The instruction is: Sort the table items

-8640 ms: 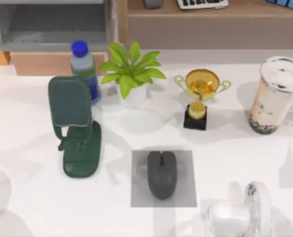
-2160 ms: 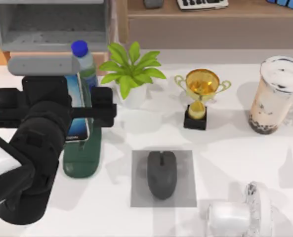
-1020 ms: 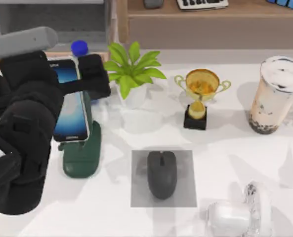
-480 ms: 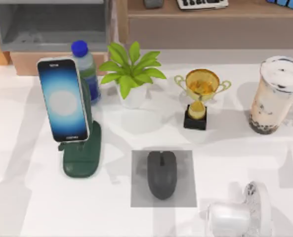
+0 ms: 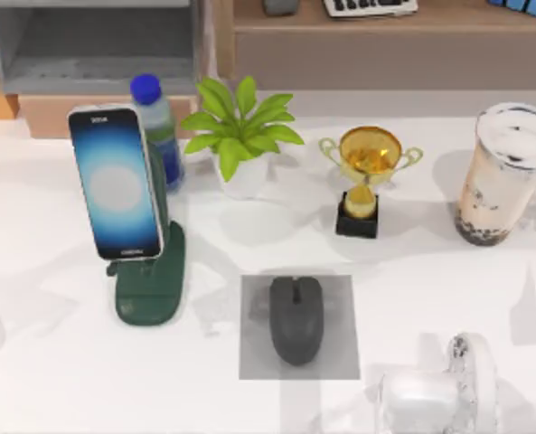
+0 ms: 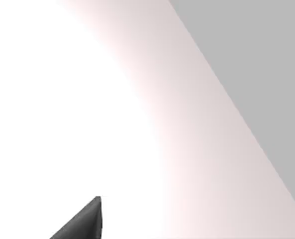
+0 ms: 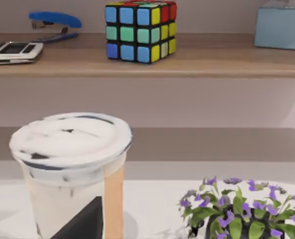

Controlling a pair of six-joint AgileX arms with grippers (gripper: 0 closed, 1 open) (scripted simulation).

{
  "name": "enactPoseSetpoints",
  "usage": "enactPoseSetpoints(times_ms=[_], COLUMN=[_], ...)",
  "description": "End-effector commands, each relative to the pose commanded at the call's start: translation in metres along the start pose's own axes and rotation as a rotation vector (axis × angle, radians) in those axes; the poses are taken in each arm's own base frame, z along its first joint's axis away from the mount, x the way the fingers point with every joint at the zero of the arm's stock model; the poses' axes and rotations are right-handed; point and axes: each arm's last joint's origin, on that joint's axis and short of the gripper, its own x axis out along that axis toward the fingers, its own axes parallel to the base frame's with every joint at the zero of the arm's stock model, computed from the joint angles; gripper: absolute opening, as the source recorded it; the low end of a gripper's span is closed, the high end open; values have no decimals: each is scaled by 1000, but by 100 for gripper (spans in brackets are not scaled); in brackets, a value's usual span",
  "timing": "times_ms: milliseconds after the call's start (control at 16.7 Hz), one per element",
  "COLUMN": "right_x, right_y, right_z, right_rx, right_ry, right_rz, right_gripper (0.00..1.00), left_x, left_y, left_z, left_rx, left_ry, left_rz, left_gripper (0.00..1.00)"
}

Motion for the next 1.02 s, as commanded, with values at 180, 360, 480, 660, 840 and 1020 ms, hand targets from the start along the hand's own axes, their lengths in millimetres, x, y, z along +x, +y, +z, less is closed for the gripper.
enactPoseSetpoints(times_ms=[180, 360, 480, 660, 840, 1020], right_x=[0, 0, 0, 0, 0, 0], right_y=[0, 0, 0, 0, 0, 0], right_z=[0, 0, 0, 0, 0, 0], right_rx=[0, 0, 0, 0, 0, 0], right_ry=[0, 0, 0, 0, 0, 0], right_rz=[0, 0, 0, 0, 0, 0], right_gripper=[100, 100, 100, 100, 100, 100], left_x=[-1, -58, -117, -216, -307, -380], left_y=[-74, -145, -175, -176, -128, -52], left_z=[77, 117, 116, 88, 54, 36], left_rx=[-34, 47, 159, 388, 643, 873], left_ry=[-15, 137, 312, 628, 932, 1163], left_rz=[-384, -718, -868, -945, -841, -609], left_gripper=[100, 100, 100, 100, 100, 100])
